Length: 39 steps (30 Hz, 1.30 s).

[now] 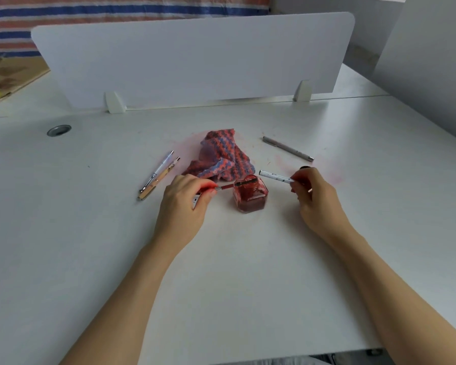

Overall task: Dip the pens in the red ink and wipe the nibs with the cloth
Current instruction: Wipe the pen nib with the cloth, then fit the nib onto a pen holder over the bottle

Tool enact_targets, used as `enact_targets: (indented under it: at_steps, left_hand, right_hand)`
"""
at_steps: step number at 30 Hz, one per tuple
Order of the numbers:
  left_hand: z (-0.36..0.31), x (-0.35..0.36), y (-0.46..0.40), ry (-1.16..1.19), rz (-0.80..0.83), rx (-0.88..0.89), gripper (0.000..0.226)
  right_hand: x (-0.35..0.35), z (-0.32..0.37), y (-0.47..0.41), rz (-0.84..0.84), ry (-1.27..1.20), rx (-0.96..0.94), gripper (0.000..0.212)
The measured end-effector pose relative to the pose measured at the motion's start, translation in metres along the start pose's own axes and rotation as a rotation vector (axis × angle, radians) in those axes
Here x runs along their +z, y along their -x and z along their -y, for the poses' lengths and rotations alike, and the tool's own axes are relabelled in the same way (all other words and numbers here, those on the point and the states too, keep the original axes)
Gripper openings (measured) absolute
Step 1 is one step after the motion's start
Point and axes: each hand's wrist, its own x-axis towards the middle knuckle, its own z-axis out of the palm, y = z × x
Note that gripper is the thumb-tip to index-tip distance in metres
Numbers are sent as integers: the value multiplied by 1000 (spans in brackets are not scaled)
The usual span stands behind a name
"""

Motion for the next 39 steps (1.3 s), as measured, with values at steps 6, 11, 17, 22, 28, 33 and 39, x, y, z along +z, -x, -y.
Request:
enact_targets:
  at_steps: [6, 11, 17, 22, 28, 33, 39]
  left_hand:
    - [-1, -3, -3, -28, 10, 8, 26]
    - [-5, -6, -5, -24, -11, 22, 25]
    - [-4, -7, -6, -32, -13, 37, 24]
    - [-6, -8, -6, -28, -19, 48, 24]
    - [-5, -10, -7, -39, -46, 51, 25]
    - [-7, -9, -6, -30, -3, 67, 24]
    - [-18, -5, -5, -48, 10, 149, 21]
  right_hand:
    - [0, 5, 2, 16, -77, -72, 9]
    - [-2, 4, 1, -5, -99, -78, 15]
    - [-5, 3, 0, -36, -91, -126, 10]
    - [-5, 5, 1, -56, -64, -172, 9]
    - [-7, 4, 0, -70, -71, -164, 11]
    - [-4, 8, 2, -45, -60, -194, 12]
    - [6, 21, 7, 10, -56, -310, 13]
